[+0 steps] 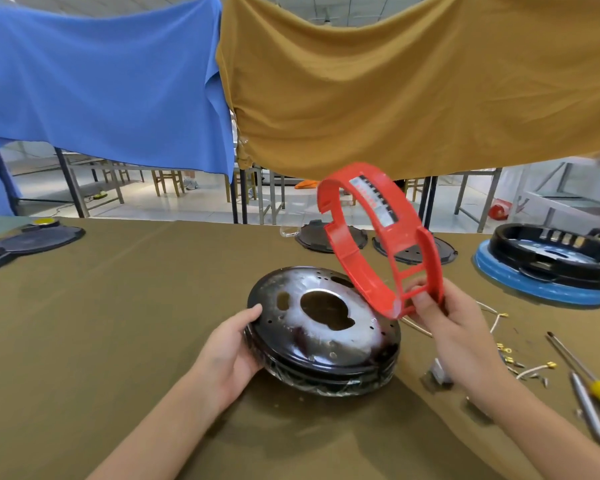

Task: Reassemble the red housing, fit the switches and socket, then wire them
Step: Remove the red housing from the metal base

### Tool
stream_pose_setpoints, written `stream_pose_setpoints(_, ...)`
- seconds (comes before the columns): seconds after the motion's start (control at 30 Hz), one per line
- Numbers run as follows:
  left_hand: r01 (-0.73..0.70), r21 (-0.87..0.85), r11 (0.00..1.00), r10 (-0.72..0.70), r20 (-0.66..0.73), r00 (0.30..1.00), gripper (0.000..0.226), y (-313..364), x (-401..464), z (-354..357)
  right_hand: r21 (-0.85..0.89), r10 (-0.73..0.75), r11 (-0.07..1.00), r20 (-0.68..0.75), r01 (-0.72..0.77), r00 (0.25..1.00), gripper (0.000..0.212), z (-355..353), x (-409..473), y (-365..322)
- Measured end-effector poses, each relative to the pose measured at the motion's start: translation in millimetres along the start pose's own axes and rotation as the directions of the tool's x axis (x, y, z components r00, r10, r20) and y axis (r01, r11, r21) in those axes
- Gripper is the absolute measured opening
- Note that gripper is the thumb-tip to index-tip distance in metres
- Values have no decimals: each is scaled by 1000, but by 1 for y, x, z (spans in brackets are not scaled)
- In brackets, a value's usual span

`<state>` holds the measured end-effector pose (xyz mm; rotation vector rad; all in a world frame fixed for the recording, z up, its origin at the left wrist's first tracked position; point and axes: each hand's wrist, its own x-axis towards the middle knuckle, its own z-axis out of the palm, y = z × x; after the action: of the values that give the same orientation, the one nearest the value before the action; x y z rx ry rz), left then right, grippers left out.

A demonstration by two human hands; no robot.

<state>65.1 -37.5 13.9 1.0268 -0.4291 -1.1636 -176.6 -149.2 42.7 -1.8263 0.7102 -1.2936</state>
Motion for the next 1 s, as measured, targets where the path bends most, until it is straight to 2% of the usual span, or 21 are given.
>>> stream_pose_setpoints(0.1,-14,-49,999,13,-12,1000,35,3,0,-1,290,159,947,-45,-139,986,16,-3,3,-3)
stream_pose_setpoints(0.17,-17,-59,998,17,1,1000,34,3,0,-3,535,296,801,35,-268,955,21,-5,4,-7)
stream_pose_setpoints(0.23,-7,-61,998,9,20,1000,34,3,1,-5,682,393,610,181,-403,902,23,-4,2,-9)
stream_pose_setpoints(0.33,3,-51,999,0,56,998,35,1,2,-8,713,464,442,338,-545,819,22,3,-6,-8)
stream_pose_setpoints(0.5,-10,-52,999,14,86,996,46,0,4,-7,700,515,293,458,-651,725,24,13,-14,-5)
stream_pose_setpoints(0.53,-3,-54,999,8,98,995,52,0,4,-6,667,511,297,493,-683,704,28,13,-15,-4)
stream_pose_setpoints(0.6,-1,-27,1000,4,138,990,60,0,3,-3,534,533,385,537,-753,654,31,14,-17,-7)
stream_pose_setpoints(0.67,-17,14,1000,15,165,986,58,1,-1,0,352,601,525,492,-775,630,29,12,-15,-9)
stream_pose_setpoints(0.73,-24,23,999,20,173,985,54,2,-2,1,199,635,609,456,-767,623,24,8,-14,-10)
stream_pose_setpoints(0.8,-26,23,999,22,175,984,52,2,-1,1,80,651,635,481,-768,588,19,3,-13,-12)
stream_pose_setpoints(0.9,-20,24,1000,16,147,989,54,1,1,-1,-109,658,676,534,-729,531,25,-2,-13,-12)
stream_pose_setpoints(1.0,-22,10,1000,21,104,994,56,0,2,-3,-245,672,707,525,-663,522,30,-5,-11,-9)
